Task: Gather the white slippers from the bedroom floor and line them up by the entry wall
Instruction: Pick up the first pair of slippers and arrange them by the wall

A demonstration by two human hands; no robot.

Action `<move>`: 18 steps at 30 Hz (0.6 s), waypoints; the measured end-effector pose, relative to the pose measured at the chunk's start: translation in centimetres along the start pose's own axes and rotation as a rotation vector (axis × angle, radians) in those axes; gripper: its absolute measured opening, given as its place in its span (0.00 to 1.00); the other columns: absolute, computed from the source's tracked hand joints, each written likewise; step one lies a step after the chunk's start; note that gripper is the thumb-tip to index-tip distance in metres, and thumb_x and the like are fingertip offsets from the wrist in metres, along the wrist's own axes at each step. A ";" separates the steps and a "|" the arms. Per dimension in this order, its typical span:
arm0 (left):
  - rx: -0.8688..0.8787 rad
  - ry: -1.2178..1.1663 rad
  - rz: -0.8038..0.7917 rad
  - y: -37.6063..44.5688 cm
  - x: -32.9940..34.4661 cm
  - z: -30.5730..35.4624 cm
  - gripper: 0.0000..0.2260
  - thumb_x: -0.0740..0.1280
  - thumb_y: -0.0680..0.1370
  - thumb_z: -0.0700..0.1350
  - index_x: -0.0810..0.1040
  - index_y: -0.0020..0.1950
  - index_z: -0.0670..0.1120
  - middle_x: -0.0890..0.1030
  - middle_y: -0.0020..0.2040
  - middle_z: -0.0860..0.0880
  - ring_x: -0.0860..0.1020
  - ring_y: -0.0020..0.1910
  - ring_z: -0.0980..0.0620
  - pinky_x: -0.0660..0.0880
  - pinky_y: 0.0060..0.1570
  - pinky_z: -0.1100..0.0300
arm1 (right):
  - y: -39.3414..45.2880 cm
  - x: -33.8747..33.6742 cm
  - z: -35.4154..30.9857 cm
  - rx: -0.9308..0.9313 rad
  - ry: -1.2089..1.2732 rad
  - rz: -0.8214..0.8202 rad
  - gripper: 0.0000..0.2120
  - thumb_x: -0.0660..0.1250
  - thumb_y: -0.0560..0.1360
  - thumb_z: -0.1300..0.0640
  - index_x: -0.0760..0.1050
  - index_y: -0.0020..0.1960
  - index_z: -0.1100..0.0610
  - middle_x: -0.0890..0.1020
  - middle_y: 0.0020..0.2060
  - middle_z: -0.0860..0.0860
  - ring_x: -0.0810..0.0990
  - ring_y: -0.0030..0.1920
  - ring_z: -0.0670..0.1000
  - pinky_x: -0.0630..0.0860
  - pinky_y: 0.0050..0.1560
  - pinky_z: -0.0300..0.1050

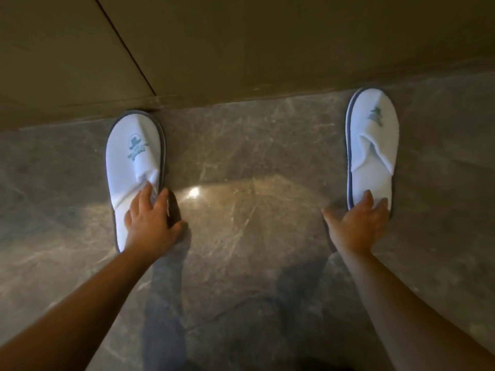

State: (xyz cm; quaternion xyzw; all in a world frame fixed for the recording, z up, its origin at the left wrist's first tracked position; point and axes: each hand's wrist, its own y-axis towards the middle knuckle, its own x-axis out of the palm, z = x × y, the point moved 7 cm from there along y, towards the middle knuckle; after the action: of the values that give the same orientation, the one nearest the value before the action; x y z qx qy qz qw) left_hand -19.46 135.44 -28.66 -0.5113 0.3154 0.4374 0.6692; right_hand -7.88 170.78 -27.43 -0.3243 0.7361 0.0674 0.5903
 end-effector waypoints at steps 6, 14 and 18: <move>0.002 0.001 -0.017 -0.4 -0.4 1.1 0.33 0.69 0.70 0.49 0.58 0.70 0.46 0.50 0.75 0.40 0.50 0.73 0.37 0.53 0.69 0.39 | 2.4 -0.7 1.4 0.025 -0.028 0.059 0.28 0.70 0.68 0.49 0.64 0.61 0.60 0.62 0.66 0.69 0.62 0.65 0.69 0.62 0.62 0.63; -0.004 -0.018 -0.010 -0.2 -0.3 1.5 0.32 0.68 0.71 0.49 0.58 0.71 0.46 0.50 0.75 0.39 0.50 0.73 0.37 0.52 0.69 0.39 | -0.1 0.1 0.9 -0.167 -0.026 0.076 0.20 0.72 0.65 0.54 0.73 0.54 0.60 0.72 0.57 0.69 0.68 0.59 0.67 0.66 0.57 0.59; 0.010 -0.011 -0.029 -0.3 -0.4 0.8 0.33 0.68 0.70 0.50 0.58 0.71 0.48 0.50 0.76 0.40 0.52 0.73 0.37 0.54 0.69 0.39 | -0.7 0.8 -0.1 -0.192 0.017 0.031 0.23 0.75 0.63 0.53 0.72 0.51 0.63 0.75 0.55 0.67 0.70 0.58 0.65 0.69 0.55 0.56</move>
State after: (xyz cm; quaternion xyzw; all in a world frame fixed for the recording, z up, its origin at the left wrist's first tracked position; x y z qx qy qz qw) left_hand -19.35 136.03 -27.98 -0.5100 0.3065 0.4290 0.6796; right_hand -7.62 169.86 -27.90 -0.3686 0.7361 0.1440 0.5492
